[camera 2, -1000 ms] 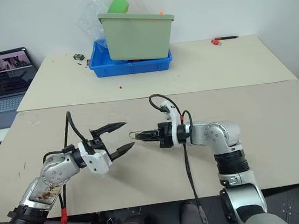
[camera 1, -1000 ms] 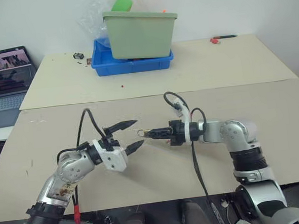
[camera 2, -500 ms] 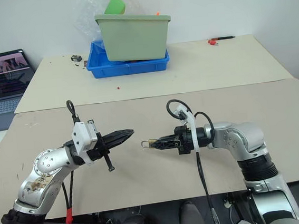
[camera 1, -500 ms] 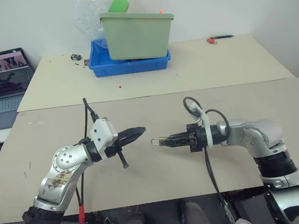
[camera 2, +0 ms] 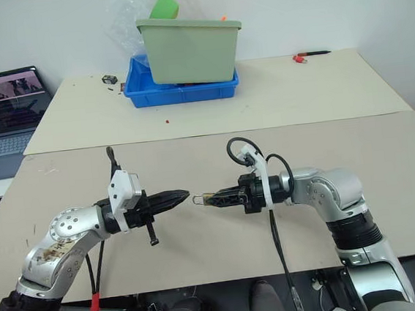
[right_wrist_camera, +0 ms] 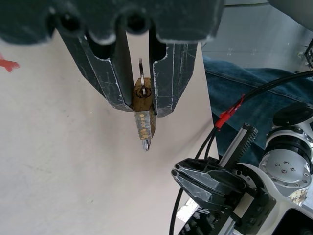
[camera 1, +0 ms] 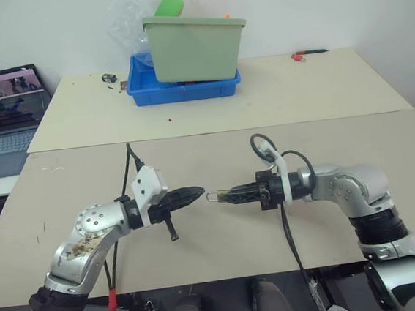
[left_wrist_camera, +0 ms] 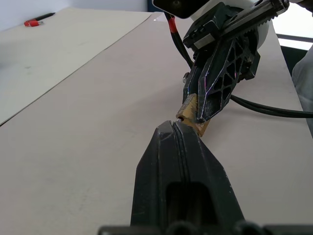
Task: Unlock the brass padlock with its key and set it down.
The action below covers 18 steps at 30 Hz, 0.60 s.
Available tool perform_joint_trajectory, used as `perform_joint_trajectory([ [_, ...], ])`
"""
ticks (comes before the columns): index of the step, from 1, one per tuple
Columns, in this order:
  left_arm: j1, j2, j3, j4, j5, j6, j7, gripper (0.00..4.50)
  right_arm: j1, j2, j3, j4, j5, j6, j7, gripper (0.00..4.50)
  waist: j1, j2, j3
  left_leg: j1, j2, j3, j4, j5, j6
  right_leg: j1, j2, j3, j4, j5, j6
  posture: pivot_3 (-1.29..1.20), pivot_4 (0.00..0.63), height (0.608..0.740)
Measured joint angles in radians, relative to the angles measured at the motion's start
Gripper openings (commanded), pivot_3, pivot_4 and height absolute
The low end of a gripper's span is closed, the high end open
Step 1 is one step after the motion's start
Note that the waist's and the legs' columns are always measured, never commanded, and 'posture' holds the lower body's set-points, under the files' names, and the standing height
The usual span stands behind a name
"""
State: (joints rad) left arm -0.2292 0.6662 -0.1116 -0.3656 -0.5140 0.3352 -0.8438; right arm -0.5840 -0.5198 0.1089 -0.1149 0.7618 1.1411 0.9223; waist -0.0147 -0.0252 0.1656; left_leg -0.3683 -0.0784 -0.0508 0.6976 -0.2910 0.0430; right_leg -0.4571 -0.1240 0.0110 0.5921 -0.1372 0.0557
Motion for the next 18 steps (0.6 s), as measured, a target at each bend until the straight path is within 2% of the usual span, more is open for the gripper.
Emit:
perform_joint_trajectory([
  [18, -0.004, -0.017, 0.010, -0.014, 0.016, 0.003, -0.003, 0.03, -0.067, 0.050, -0.013, -0.033, 0.035, 0.028, -0.048, 0.13, 0.001, 0.000, 0.000, 0.000, 0.000, 0.000, 0.000, 0.000, 0.000, 0.000, 0.000, 0.000, 0.000, 0.000, 0.000, 0.00, 0.150, 0.740],
])
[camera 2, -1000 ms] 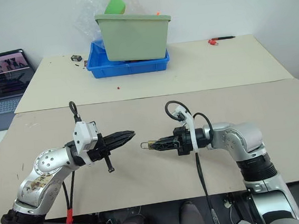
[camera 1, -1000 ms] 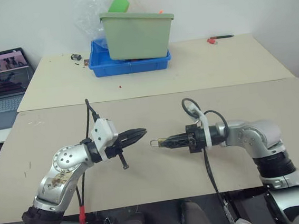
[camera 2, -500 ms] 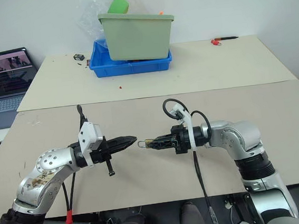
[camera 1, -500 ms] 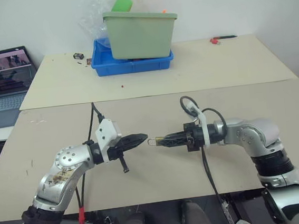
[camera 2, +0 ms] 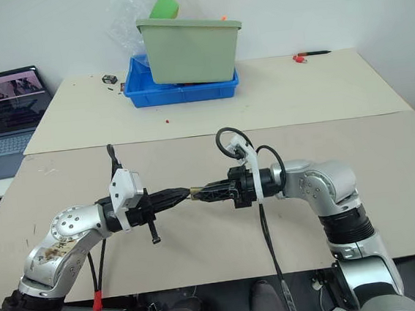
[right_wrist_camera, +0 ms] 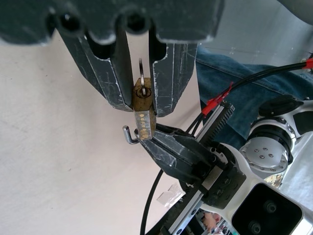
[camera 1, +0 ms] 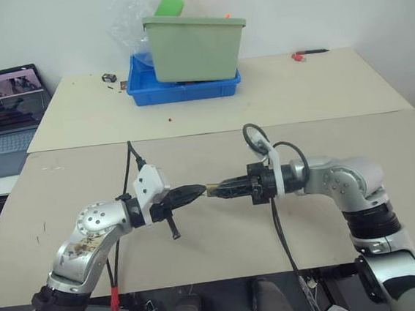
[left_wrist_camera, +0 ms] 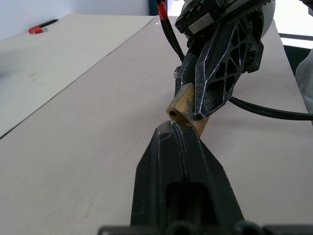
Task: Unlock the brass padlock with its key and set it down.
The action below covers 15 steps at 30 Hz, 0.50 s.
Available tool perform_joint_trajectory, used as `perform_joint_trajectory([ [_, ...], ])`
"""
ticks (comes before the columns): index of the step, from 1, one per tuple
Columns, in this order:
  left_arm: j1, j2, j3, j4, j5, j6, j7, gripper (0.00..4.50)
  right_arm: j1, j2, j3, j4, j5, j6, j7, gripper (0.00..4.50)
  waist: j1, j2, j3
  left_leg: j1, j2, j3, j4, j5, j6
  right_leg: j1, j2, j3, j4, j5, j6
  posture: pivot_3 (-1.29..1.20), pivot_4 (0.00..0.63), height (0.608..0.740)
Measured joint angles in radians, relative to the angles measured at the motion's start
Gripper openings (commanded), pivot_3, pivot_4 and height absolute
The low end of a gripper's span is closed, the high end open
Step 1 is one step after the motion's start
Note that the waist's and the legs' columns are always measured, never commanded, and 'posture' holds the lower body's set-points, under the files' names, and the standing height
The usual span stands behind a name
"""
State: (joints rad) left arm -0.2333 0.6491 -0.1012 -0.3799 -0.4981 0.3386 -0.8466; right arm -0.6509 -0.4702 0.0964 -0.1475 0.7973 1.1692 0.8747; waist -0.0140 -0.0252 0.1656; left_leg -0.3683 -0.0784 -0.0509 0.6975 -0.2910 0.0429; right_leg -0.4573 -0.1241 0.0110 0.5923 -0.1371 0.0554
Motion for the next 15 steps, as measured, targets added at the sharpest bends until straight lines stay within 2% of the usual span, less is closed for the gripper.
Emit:
perform_joint_trajectory([
  [6, 0.000, -0.005, 0.005, 0.000, 0.003, 0.000, -0.003, 0.03, 0.000, 0.008, -0.014, 0.005, 0.012, 0.017, -0.012, 0.13, 0.000, 0.000, 0.000, 0.000, 0.000, 0.000, 0.000, 0.000, 0.000, 0.000, 0.000, 0.000, 0.000, 0.000, 0.000, 0.00, 0.150, 0.740],
  [15, 0.000, -0.011, 0.006, -0.018, 0.001, 0.001, -0.018, 0.03, 0.034, -0.039, -0.027, -0.049, 0.054, 0.032, 0.019, 0.13, 0.000, 0.000, 0.000, 0.000, 0.000, 0.000, 0.000, 0.000, 0.000, 0.000, 0.000, 0.000, 0.000, 0.000, 0.000, 0.00, 0.150, 0.740],
])
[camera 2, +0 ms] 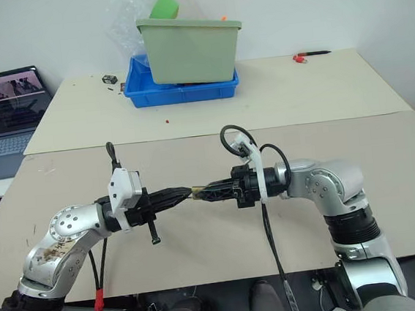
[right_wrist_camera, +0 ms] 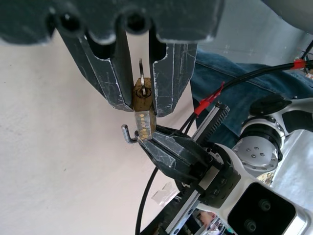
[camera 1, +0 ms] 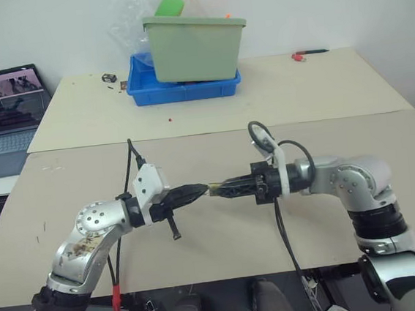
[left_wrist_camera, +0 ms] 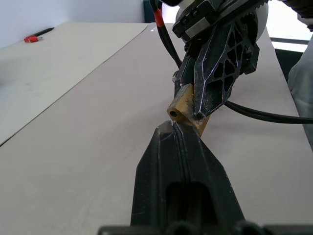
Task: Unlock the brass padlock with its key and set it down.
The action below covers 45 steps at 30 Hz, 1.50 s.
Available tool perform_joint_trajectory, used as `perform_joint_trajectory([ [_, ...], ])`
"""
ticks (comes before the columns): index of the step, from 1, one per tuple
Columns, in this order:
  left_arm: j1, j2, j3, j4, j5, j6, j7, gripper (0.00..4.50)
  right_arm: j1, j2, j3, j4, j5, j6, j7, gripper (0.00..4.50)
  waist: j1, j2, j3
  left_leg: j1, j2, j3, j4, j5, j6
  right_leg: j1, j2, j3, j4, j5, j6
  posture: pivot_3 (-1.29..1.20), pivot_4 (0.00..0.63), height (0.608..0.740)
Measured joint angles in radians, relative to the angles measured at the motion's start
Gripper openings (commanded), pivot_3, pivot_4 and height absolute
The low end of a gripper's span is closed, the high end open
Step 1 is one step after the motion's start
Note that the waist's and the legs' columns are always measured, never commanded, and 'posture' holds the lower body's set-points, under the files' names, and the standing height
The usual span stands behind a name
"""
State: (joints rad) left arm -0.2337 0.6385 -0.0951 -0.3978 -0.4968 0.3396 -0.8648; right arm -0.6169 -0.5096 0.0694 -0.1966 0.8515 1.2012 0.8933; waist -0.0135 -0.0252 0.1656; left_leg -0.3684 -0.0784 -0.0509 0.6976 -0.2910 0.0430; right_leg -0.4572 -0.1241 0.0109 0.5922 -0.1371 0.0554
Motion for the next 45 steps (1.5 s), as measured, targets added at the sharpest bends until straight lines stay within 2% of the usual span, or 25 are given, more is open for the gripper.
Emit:
perform_joint_trajectory([
  [8, 0.004, 0.000, -0.001, 0.002, 0.011, 0.006, -0.008, 0.03, 0.005, -0.003, -0.002, -0.042, 0.038, -0.001, 0.047, 0.13, 0.000, 0.000, 0.000, 0.000, 0.000, 0.000, 0.000, 0.000, 0.000, 0.000, 0.000, 0.000, 0.000, 0.000, 0.000, 0.00, 0.150, 0.740],
  [29, 0.015, -0.012, 0.000, 0.005, 0.030, 0.001, -0.012, 0.03, -0.044, 0.050, -0.062, 0.034, 0.072, 0.011, -0.029, 0.13, -0.001, 0.000, 0.000, 0.000, 0.000, 0.000, 0.000, 0.000, 0.000, 0.000, 0.000, 0.000, 0.000, 0.000, 0.000, 0.00, 0.150, 0.740],
  [36, 0.050, 0.011, 0.007, 0.109, 0.143, -0.122, -0.023, 0.03, -0.103, 0.057, -0.134, 0.162, 0.125, 0.084, -0.073, 0.13, 0.000, 0.000, 0.000, 0.000, 0.000, 0.000, 0.000, 0.000, 0.000, 0.000, 0.000, 0.000, 0.000, 0.000, -0.001, 0.00, 0.150, 0.740],
  [41, 0.044, 0.037, 0.022, 0.125, 0.185, -0.237, -0.064, 0.03, -0.106, 0.056, -0.075, 0.355, 0.041, 0.128, -0.112, 0.13, 0.000, 0.000, 0.000, 0.000, 0.000, 0.000, -0.001, 0.000, 0.000, -0.001, 0.000, 0.000, 0.000, 0.000, -0.001, 0.00, 0.150, 0.740],
  [45, 0.015, 0.039, 0.021, 0.088, 0.186, -0.260, -0.086, 0.03, -0.107, 0.073, -0.031, 0.471, -0.032, 0.141, -0.137, 0.13, 0.000, 0.000, 0.000, -0.001, 0.000, 0.000, 0.000, 0.000, 0.000, -0.001, 0.000, 0.000, 0.000, 0.000, -0.001, 0.00, 0.150, 0.740],
])
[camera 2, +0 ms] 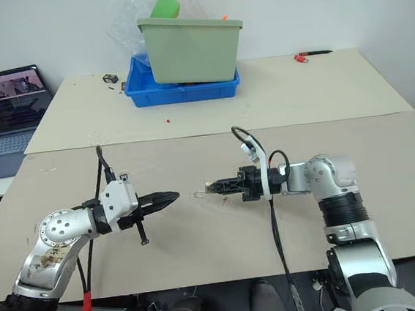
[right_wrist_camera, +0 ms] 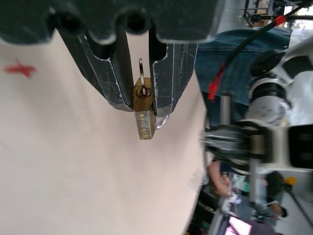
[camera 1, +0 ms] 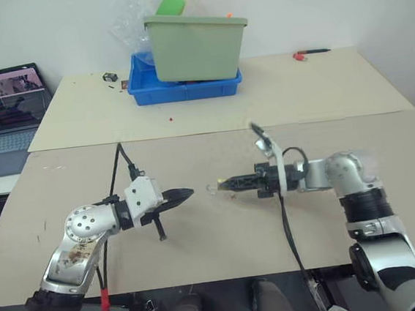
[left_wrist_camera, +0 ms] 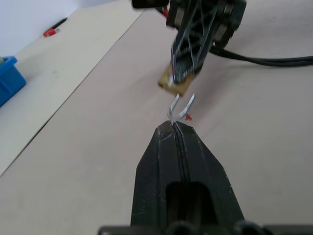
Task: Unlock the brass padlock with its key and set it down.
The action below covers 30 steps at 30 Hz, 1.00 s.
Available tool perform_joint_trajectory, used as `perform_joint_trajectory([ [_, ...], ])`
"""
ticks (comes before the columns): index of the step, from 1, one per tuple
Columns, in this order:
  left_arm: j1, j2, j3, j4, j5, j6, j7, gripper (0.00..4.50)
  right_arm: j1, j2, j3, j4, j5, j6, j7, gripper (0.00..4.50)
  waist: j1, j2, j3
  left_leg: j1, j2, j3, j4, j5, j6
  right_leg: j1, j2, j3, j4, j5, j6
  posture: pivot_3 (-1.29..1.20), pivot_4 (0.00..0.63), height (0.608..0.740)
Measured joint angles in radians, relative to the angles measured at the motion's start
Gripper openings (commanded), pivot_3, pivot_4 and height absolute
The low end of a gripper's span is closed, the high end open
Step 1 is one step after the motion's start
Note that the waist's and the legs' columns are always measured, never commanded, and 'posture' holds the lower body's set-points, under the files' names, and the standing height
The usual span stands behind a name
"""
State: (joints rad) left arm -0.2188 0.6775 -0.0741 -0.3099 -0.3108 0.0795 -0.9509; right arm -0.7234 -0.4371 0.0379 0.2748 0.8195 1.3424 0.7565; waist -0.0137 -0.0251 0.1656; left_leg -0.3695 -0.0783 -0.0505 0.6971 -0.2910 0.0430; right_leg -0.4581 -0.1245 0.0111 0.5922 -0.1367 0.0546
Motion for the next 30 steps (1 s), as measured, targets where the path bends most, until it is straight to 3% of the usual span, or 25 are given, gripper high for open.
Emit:
perform_joint_trajectory([
  [11, -0.015, 0.031, 0.000, -0.119, -0.008, 0.052, -0.017, 0.03, -0.009, -0.008, 0.057, 0.052, -0.084, 0.016, 0.028, 0.13, -0.002, 0.000, 0.000, 0.002, 0.000, 0.000, 0.000, 0.000, 0.000, 0.002, 0.001, 0.000, 0.000, 0.000, 0.000, 0.00, 0.150, 0.740],
  [13, -0.015, 0.033, 0.000, -0.119, -0.008, 0.055, -0.020, 0.00, -0.011, -0.009, 0.057, 0.059, -0.092, 0.018, 0.031, 1.14, -0.001, 0.000, 0.000, 0.002, 0.000, 0.000, 0.000, 0.000, 0.000, 0.002, 0.001, 0.000, 0.000, 0.000, 0.000, 0.00, 0.150, 0.740],
  [23, 0.003, 0.067, -0.035, -0.092, 0.032, 0.106, -0.042, 0.00, -0.017, 0.003, 0.046, 0.089, -0.105, 0.017, 0.057, 4.40, 0.000, 0.000, -0.001, 0.010, 0.000, 0.000, 0.000, 0.000, 0.000, 0.011, 0.001, -0.001, 0.000, 0.000, 0.000, 0.00, 0.150, 0.740],
  [25, 0.003, 0.067, -0.040, -0.082, 0.034, 0.124, -0.043, 0.00, -0.017, 0.003, 0.051, 0.088, -0.107, 0.011, 0.060, 4.47, 0.001, 0.001, -0.001, 0.020, 0.003, -0.001, -0.001, 0.000, 0.001, 0.025, 0.002, -0.002, -0.006, -0.005, 0.008, 0.00, 0.150, 0.740],
  [30, 0.003, 0.050, -0.052, -0.024, 0.039, 0.132, -0.042, 0.00, -0.003, -0.026, 0.080, 0.064, -0.156, -0.094, 0.060, 4.47, 0.002, 0.001, 0.000, 0.028, 0.006, -0.001, -0.001, 0.000, 0.001, 0.035, 0.007, 0.000, -0.014, -0.006, 0.010, 0.00, 0.150, 0.740],
])
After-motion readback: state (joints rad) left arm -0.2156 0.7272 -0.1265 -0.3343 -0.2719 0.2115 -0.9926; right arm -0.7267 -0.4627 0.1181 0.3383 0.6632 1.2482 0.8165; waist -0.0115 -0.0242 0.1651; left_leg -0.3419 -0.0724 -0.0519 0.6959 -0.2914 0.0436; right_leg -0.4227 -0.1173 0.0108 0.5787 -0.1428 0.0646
